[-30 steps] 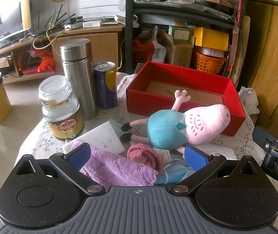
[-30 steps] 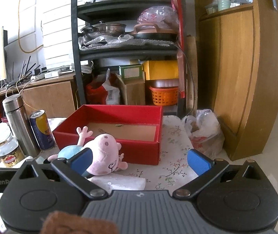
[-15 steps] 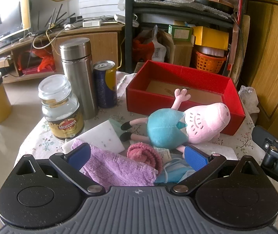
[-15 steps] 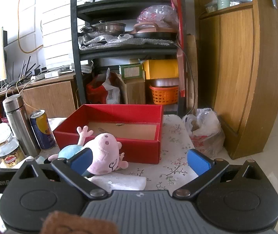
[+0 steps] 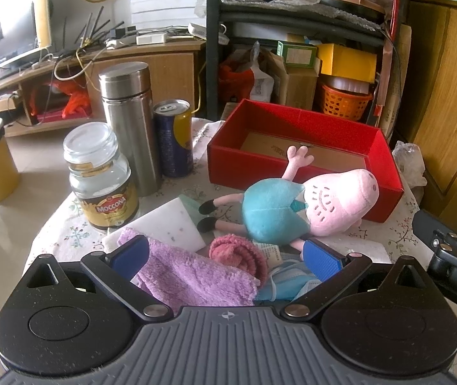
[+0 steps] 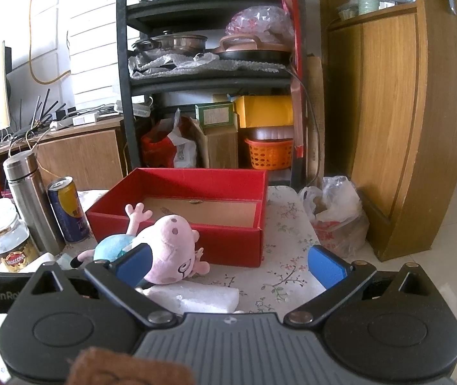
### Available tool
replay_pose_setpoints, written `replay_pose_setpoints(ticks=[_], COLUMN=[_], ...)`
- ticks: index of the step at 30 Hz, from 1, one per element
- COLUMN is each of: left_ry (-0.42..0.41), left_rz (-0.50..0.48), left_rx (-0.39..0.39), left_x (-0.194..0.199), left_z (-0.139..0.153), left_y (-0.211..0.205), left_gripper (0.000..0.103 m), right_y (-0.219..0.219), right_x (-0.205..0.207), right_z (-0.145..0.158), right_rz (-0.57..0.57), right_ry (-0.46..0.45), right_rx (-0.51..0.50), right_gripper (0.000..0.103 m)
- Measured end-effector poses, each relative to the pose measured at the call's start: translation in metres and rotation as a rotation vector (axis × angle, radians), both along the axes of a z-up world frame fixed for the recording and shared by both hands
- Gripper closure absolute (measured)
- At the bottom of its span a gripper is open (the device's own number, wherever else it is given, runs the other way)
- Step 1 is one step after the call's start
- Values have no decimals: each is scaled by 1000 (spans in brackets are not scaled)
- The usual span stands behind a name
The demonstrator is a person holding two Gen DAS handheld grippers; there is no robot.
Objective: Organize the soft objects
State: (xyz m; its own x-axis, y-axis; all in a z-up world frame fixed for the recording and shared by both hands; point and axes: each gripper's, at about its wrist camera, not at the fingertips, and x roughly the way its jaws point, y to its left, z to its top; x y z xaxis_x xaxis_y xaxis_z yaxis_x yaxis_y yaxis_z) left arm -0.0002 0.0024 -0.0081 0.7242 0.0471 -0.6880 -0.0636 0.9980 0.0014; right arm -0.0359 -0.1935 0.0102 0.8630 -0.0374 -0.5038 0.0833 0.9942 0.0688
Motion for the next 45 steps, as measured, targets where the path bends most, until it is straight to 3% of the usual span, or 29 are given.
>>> replay_pose_setpoints(ticks=[28,45], left_ry=[9,77], left_rz=[-26,-113], left_rx=[13,64], left_x=[-1,-3], left_z=[-3,-20], left_y=[-1,-3], left_gripper=[5,5], right_y=[-1,-6], right_x=[0,-4], right_z=[-3,-16], right_rz=[-1,58], right_ry=[11,98], right_rx=[-1,-16], right_gripper=[24,24])
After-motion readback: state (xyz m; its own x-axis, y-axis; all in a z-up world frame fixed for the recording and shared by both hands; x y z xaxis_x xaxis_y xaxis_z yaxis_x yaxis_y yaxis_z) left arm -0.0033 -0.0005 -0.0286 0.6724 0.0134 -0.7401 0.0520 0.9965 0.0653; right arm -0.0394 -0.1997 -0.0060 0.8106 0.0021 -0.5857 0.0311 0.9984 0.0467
